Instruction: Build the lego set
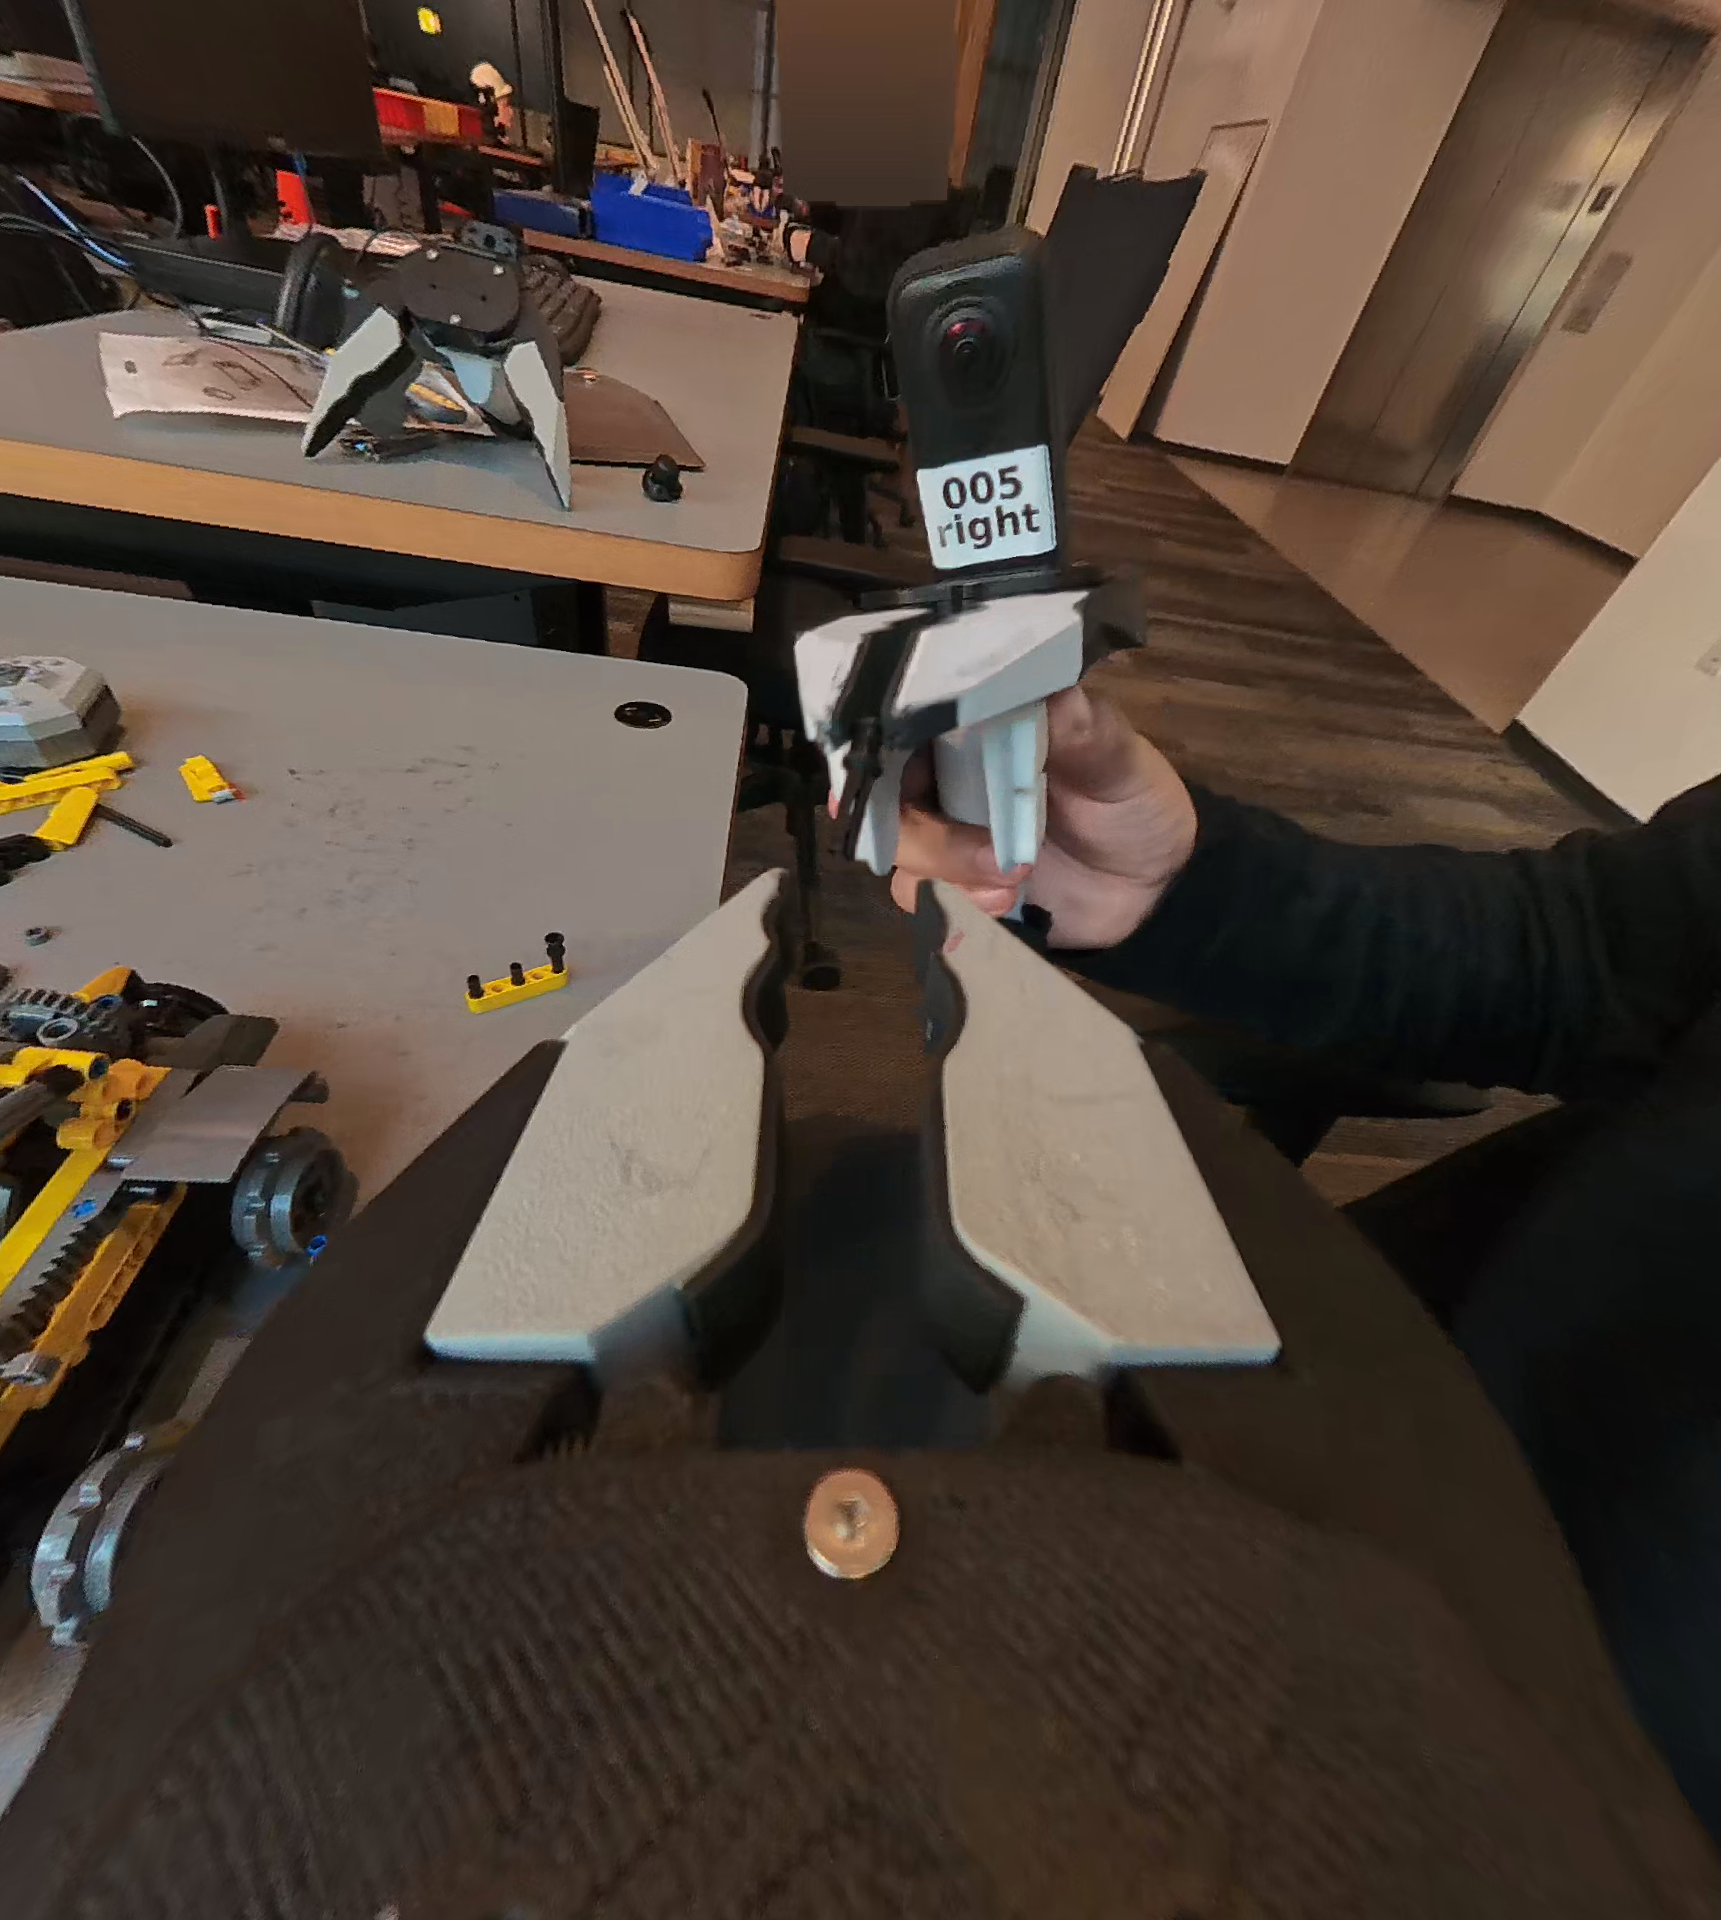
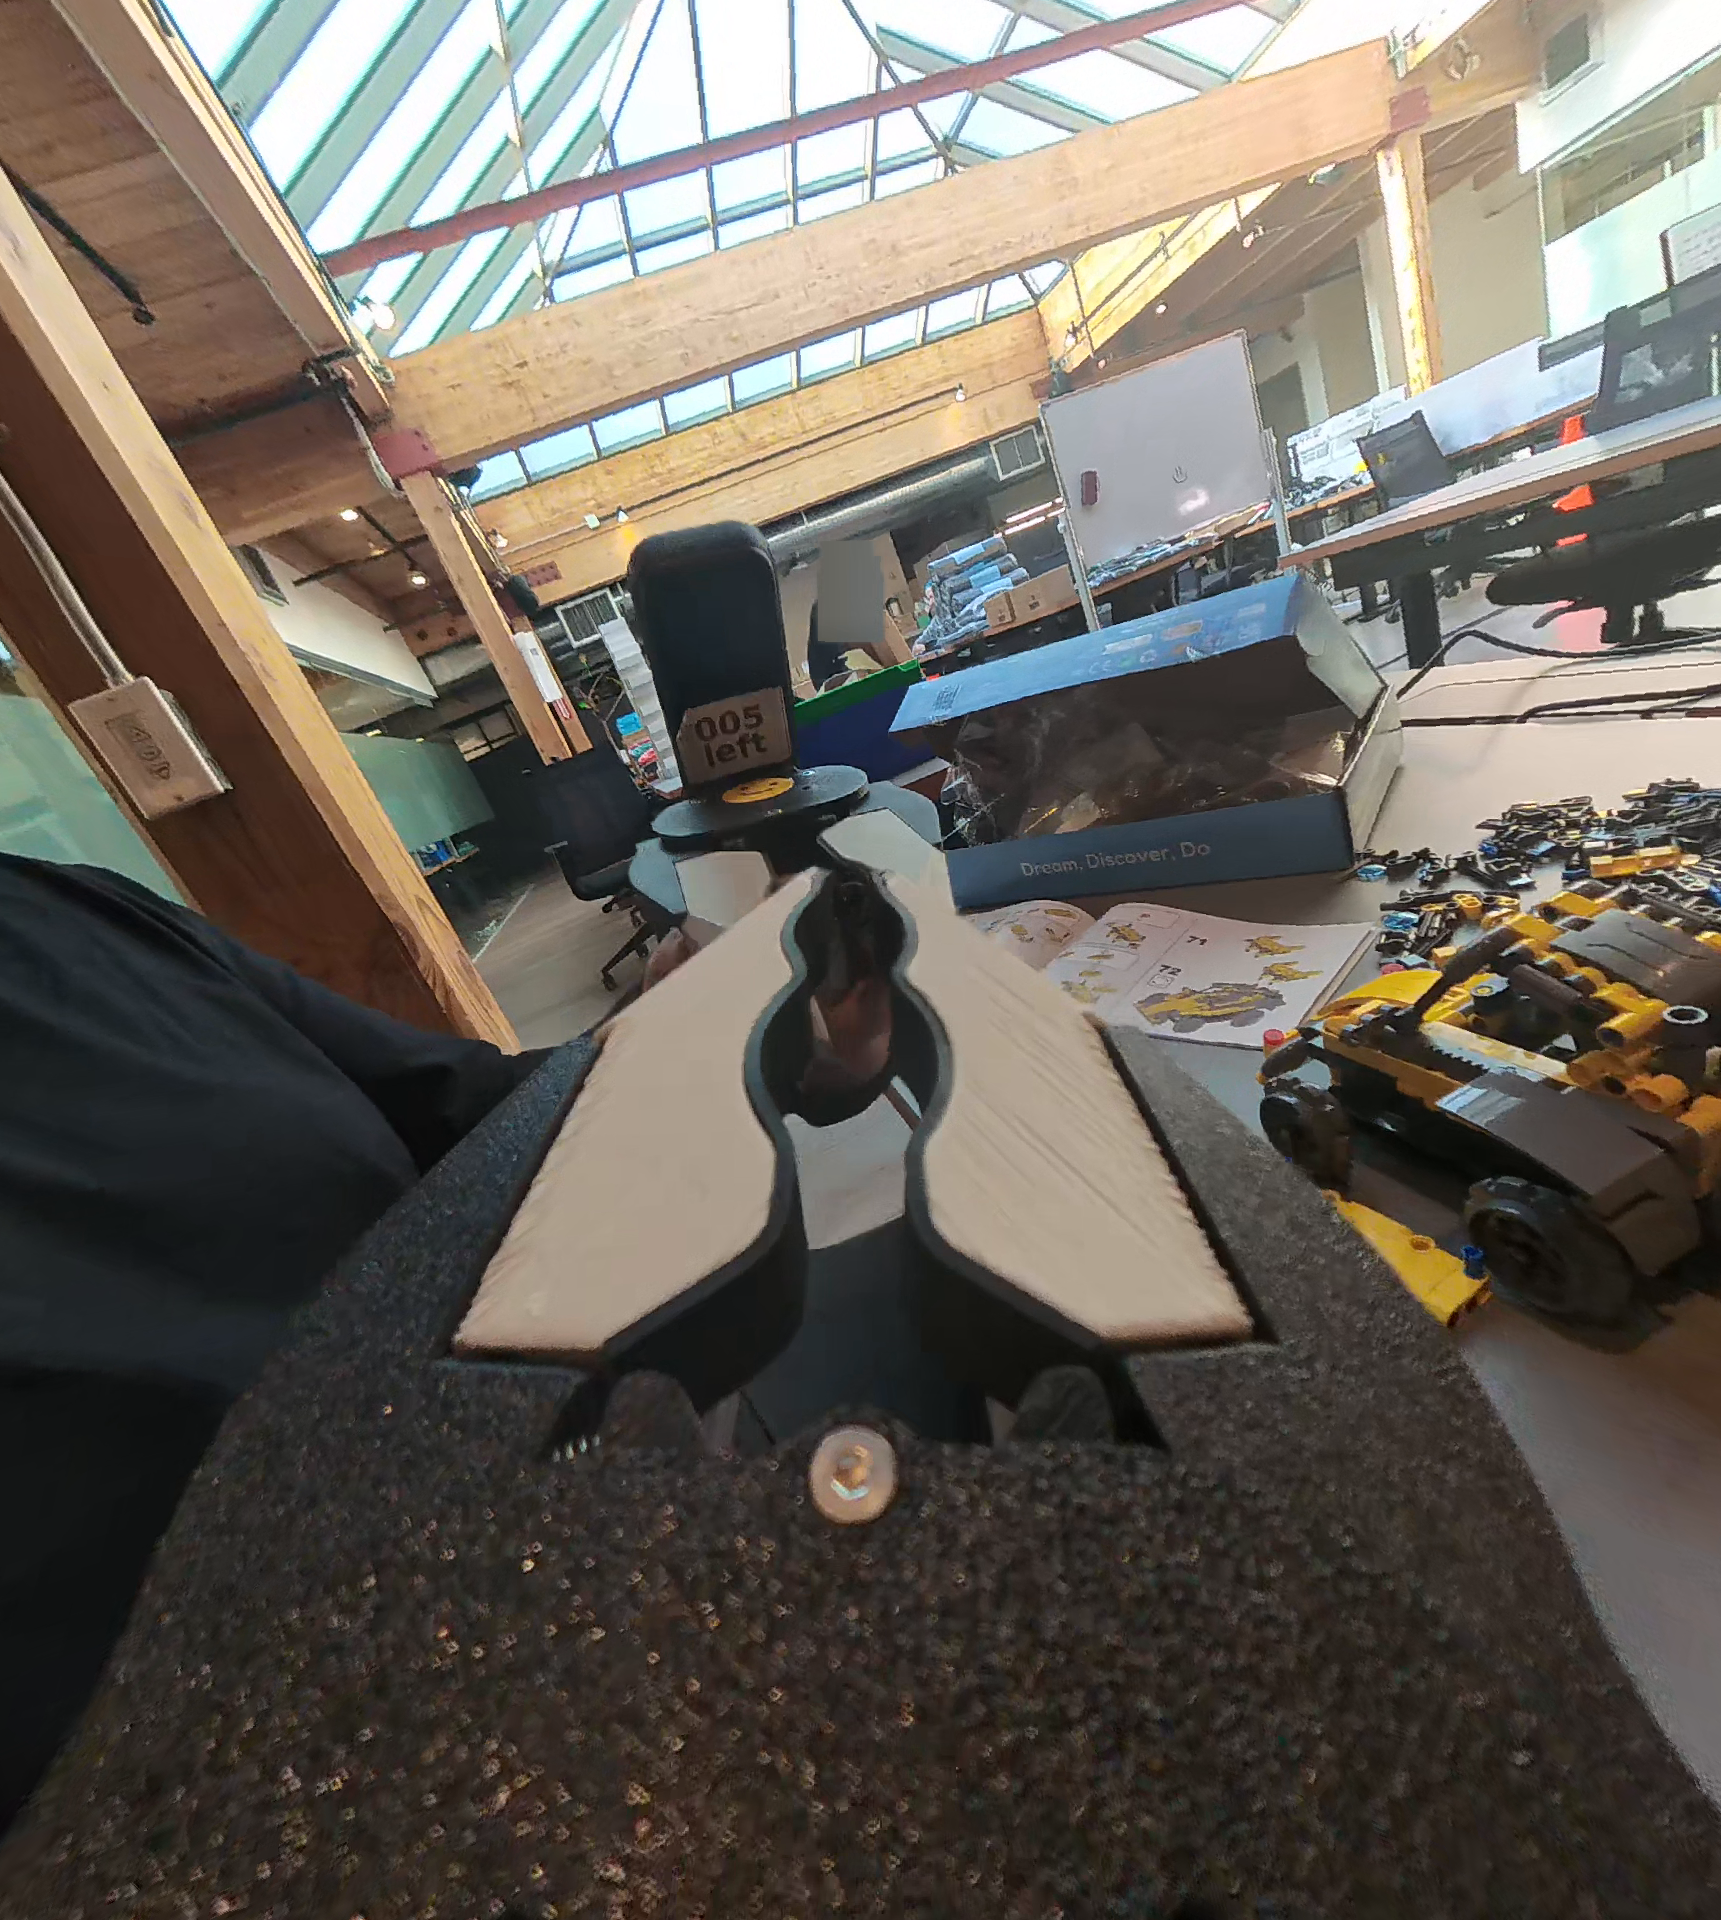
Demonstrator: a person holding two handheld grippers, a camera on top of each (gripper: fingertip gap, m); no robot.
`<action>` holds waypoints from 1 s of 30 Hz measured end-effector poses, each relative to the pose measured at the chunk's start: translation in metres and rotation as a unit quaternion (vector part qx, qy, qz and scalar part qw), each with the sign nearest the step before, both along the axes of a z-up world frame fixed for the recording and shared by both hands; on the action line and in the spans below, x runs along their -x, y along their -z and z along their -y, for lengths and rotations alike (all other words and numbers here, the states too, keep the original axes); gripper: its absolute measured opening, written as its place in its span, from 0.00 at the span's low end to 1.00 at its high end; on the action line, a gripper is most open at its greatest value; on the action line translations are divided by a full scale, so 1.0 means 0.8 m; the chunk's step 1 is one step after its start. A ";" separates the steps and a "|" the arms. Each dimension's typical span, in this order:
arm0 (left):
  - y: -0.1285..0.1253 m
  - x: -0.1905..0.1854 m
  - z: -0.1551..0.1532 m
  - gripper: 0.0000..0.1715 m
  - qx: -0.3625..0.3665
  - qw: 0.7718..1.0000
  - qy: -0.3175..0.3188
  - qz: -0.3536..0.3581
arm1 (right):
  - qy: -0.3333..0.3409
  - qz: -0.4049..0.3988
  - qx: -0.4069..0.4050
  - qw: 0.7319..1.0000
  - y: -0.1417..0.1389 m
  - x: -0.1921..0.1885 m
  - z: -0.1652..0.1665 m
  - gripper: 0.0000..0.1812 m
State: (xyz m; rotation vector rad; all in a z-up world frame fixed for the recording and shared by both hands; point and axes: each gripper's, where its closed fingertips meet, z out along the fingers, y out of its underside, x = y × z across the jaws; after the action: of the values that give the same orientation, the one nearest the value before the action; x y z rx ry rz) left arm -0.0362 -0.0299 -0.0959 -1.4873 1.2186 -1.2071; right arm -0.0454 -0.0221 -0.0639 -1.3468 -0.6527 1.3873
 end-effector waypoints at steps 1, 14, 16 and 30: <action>0.000 0.000 0.000 0.12 -0.001 1.000 0.000 0.000 | 0.004 0.010 -0.001 1.000 0.004 0.001 -0.001 0.03; 0.019 0.005 -0.008 0.01 -0.116 0.991 -0.028 -0.062 | 0.033 0.120 -0.022 0.992 0.034 0.006 -0.002 0.04; 0.018 0.006 -0.011 0.01 -0.135 0.988 -0.040 -0.067 | 0.052 0.136 -0.036 0.989 0.035 0.003 -0.007 0.04; 0.018 0.004 -0.004 0.01 -0.148 0.987 -0.024 -0.064 | 0.039 0.174 -0.058 0.982 0.040 0.002 0.003 0.04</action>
State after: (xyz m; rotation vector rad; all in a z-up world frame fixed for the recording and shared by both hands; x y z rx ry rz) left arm -0.0393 -0.0264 -0.1107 -1.3788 1.3723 -0.8656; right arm -0.0473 -0.0243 -0.0960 -1.5182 -0.8872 1.0425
